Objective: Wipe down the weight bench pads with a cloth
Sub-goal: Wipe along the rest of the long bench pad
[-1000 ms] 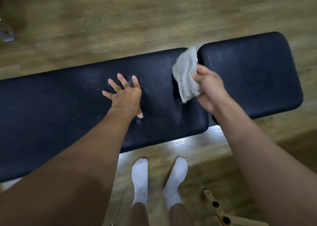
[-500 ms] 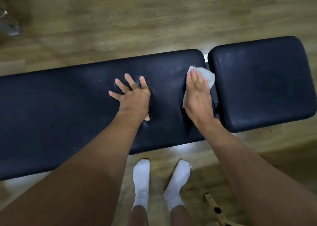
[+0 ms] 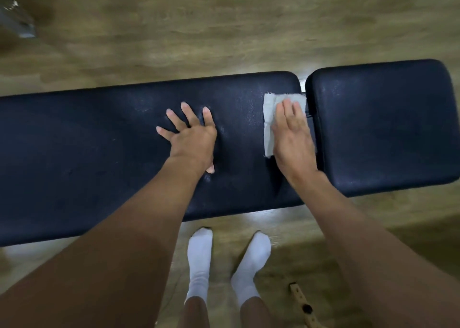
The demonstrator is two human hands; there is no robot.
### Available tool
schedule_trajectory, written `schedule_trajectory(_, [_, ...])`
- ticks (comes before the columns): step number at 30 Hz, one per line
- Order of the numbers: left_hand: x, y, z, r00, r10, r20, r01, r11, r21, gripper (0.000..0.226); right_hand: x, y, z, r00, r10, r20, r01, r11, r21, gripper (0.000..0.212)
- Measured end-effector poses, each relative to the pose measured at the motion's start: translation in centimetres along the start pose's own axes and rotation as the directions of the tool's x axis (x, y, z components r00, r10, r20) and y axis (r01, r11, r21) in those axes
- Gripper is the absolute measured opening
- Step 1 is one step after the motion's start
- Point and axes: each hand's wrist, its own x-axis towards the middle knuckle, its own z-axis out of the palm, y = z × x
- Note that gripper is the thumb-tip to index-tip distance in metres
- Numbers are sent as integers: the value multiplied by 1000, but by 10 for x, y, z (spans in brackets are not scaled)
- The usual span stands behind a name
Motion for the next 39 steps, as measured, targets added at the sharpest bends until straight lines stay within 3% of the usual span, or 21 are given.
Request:
schedule_trajectory(5, [0,1,-3,1000,-1,11,1,1000,9,139,87,0,-12,1000,-4,-11,3,997,-79,61])
schedule_trajectory(8, [-1,2,-4,1000,-8,13,8,1000,-9,139,101,4,-15,999,-37,-11,36,994,-100,50])
schedule_trajectory(15, [-5,-3,-1,1000,18,-19,-18,999,-31,138,-95,17,16,997,-20,-71,18,999,-28,62])
schedule_trajectory(18, [-8,-5,3,999,32,-39,-32,999,-19,136,-137,12,25,1000,4,9,-4,1000,1,63])
schedule_trajectory(21, [-7,-4,2,1000,20,-24,-20,1000,-15,136,-102,-2,22,1000,-2,-2,2,1000,-21,50])
schedule_trajectory(26, [-3,-3,-2,1000,14,-5,-14,999,-35,140,50,-20,12,998,29,-59,-35,994,-100,54])
schedule_trajectory(29, [-5,-4,-3,1000,18,0,-18,999,-49,140,89,-29,6,996,49,-76,-58,991,-118,50])
schedule_trajectory(34, [-16,-21,-1,995,77,-58,-83,992,-95,132,-35,-24,18,999,-43,-3,43,997,-63,54])
schedule_trajectory(37, [-26,-52,6,997,28,-75,-39,987,-154,121,-125,-30,26,995,-63,73,67,997,-42,58])
schedule_trajectory(39, [-33,-75,12,999,12,-43,-18,989,-144,122,-141,-36,32,992,-43,117,50,998,-49,57])
